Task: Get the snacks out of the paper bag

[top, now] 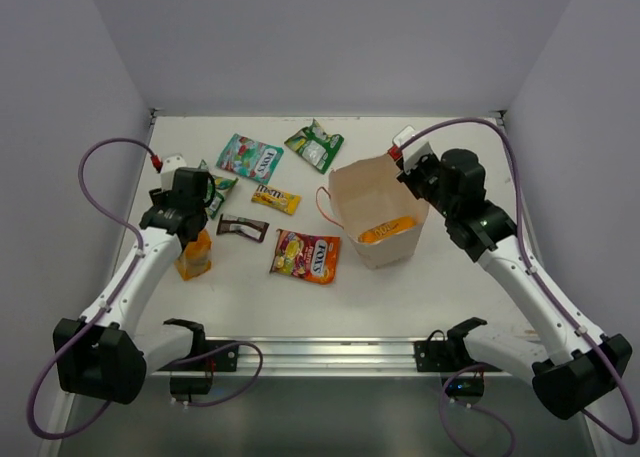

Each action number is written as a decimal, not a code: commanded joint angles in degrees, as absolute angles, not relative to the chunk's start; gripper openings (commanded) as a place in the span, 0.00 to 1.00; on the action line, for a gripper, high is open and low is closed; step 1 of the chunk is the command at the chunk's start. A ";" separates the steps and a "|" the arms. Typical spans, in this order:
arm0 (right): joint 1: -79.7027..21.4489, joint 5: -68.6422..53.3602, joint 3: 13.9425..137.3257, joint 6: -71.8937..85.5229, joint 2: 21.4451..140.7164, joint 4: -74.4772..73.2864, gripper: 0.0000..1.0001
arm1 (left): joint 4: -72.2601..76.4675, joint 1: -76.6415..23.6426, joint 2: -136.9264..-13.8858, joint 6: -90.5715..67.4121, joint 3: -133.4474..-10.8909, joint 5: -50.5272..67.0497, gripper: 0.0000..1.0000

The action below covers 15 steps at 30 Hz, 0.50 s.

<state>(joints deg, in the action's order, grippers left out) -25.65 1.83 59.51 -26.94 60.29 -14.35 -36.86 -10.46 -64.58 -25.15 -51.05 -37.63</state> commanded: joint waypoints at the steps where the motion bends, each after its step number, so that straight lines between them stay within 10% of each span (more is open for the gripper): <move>1: -25.58 0.35 65.47 -28.74 59.50 -11.86 0.00 | -30.77 -9.84 -63.20 -26.90 -54.05 -31.41 0.72; 4: -25.58 0.00 67.32 -29.88 59.94 -12.57 0.00 | -26.21 -9.93 -58.72 -23.04 -56.16 -22.18 0.91; 15: -25.66 -6.15 72.76 -38.05 62.40 -13.18 0.00 | -16.62 -30.56 -57.83 -16.78 -67.41 2.37 0.93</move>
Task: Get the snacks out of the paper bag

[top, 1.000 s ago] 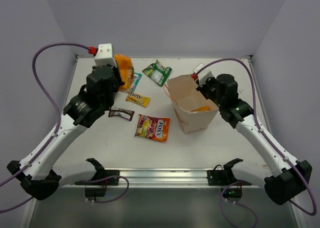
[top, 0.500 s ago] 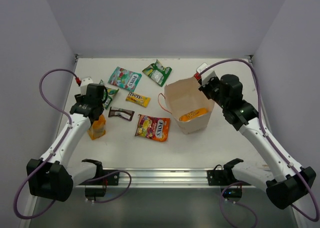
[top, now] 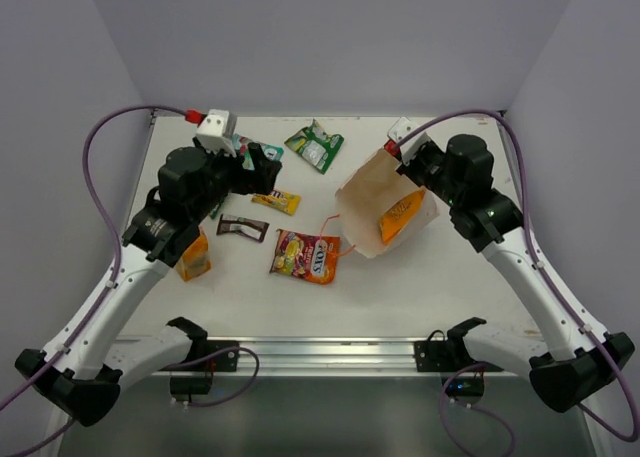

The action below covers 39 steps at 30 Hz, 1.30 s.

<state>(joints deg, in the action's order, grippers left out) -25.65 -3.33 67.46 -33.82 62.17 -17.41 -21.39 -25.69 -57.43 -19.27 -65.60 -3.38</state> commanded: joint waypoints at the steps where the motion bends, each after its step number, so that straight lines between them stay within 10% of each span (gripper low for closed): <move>1: -25.66 -7.02 73.21 -38.75 63.45 -13.88 0.00 | -14.35 -31.89 -58.01 -16.96 -67.15 3.50 0.93; 17: -29.61 -6.59 74.88 -40.78 67.94 -17.93 0.00 | 2.37 -57.29 -70.48 -10.19 -64.08 -8.08 0.85; 39: -33.13 -6.07 75.06 -38.94 65.92 -16.70 0.00 | 16.96 -59.06 -91.93 -12.74 -60.91 -10.20 0.88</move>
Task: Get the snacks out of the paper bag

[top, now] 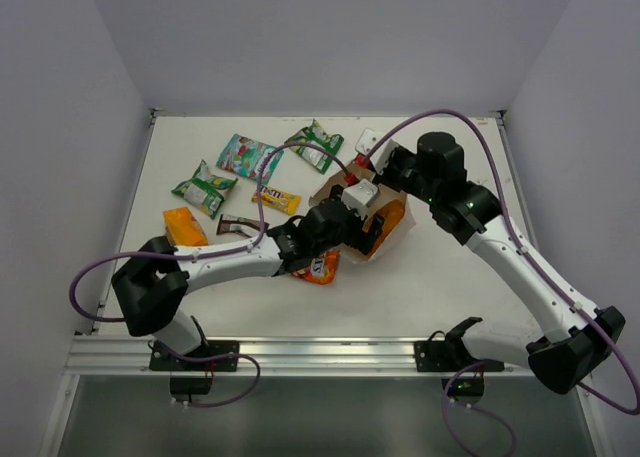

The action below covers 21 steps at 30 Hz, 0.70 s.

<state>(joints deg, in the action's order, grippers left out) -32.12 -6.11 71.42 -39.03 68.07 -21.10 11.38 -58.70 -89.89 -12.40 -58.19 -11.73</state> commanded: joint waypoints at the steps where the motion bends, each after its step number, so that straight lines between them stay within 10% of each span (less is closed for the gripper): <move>1: -33.22 -5.89 74.97 -38.85 66.00 -16.79 0.00 | 17.14 -59.06 -92.63 -13.01 -61.43 -8.54 0.89; 16: -34.37 -5.89 69.44 -32.97 64.78 -13.54 0.00 | 21.97 -59.41 -103.26 -18.63 -65.39 -9.32 0.80; 21: -34.36 -5.54 65.22 -31.82 62.32 -11.78 0.00 | 24.25 -59.41 -102.75 -19.86 -64.52 -12.03 0.33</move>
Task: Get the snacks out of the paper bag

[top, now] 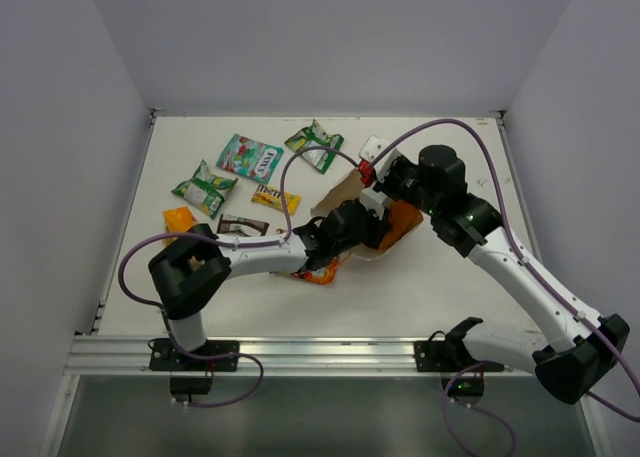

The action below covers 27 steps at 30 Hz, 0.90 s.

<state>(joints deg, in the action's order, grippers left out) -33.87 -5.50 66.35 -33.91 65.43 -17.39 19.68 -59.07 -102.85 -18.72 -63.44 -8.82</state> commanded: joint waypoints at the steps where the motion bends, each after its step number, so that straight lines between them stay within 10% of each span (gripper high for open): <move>1: -34.37 -5.28 64.26 -31.73 62.05 -11.43 0.00 | 24.43 -59.41 -102.22 -19.78 -64.42 -12.39 0.18; 4: -34.37 -4.05 63.20 -31.73 61.44 -11.43 0.00 | 24.70 -59.41 -101.43 -19.51 -64.34 -12.57 0.00; 27: -28.65 0.89 58.71 -29.80 60.91 -9.31 0.00 | 17.14 -59.41 -78.30 -15.11 -59.59 -12.41 0.00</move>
<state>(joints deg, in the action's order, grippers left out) -29.17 0.54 57.60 -30.65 61.84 -12.99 19.55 -59.31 -77.12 -16.71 -57.78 -15.59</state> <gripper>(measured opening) 0.021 0.013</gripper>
